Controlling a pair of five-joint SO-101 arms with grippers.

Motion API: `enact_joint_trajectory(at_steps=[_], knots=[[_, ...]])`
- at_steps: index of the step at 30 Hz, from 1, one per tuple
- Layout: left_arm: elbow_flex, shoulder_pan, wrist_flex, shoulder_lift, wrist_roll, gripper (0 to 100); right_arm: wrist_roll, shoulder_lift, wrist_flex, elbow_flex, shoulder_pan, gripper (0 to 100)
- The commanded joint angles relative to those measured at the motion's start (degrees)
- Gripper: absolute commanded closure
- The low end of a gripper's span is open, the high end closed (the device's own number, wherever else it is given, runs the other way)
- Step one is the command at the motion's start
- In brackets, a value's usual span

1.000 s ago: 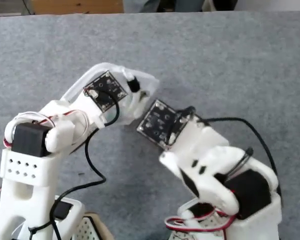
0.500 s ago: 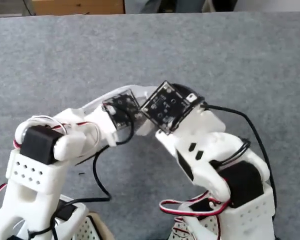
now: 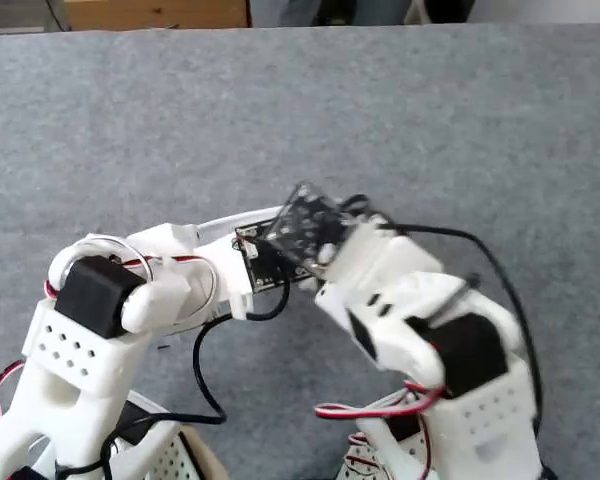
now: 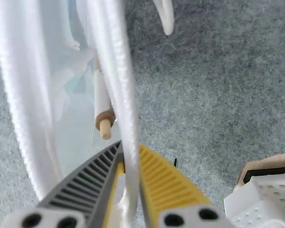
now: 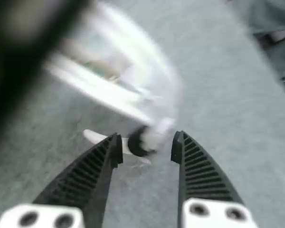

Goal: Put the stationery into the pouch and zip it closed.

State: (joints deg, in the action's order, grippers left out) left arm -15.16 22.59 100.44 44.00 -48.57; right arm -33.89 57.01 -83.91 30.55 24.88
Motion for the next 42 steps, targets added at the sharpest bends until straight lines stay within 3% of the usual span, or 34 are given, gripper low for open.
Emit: enact_joint_trajectory(at_steps=[1, 6, 12, 17, 22, 36, 42], knots=[[3.12, 0.22, 0.44, 0.88, -0.35, 97, 1.05, 0.48, 4.31, 3.91, 1.58, 84.9], [3.12, 0.13, 0.44, 0.88, -0.35, 97, 0.97, 0.04, 9.58, 5.76, 1.58, 93.9], [3.12, 0.13, 0.44, 0.88, 1.67, 97, 0.97, 0.4, 10.37, 5.58, 1.41, 94.6], [2.95, 0.13, 0.44, 0.88, 1.67, 97, 1.32, 0.48, 12.92, 5.67, -3.87, 98.7], [2.86, 0.13, 0.44, 0.88, 1.67, 97, 1.32, 0.48, 14.86, 5.76, -7.74, 98.6], [2.86, 0.13, 0.35, 0.88, 3.6, 97, 1.58, 4.35, 14.42, 2.07, -7.47, 98.6], [2.95, 0.13, 0.26, 0.79, 3.69, 97, 6.15, 7.52, 9.93, -4.88, -7.38, 98.6]])
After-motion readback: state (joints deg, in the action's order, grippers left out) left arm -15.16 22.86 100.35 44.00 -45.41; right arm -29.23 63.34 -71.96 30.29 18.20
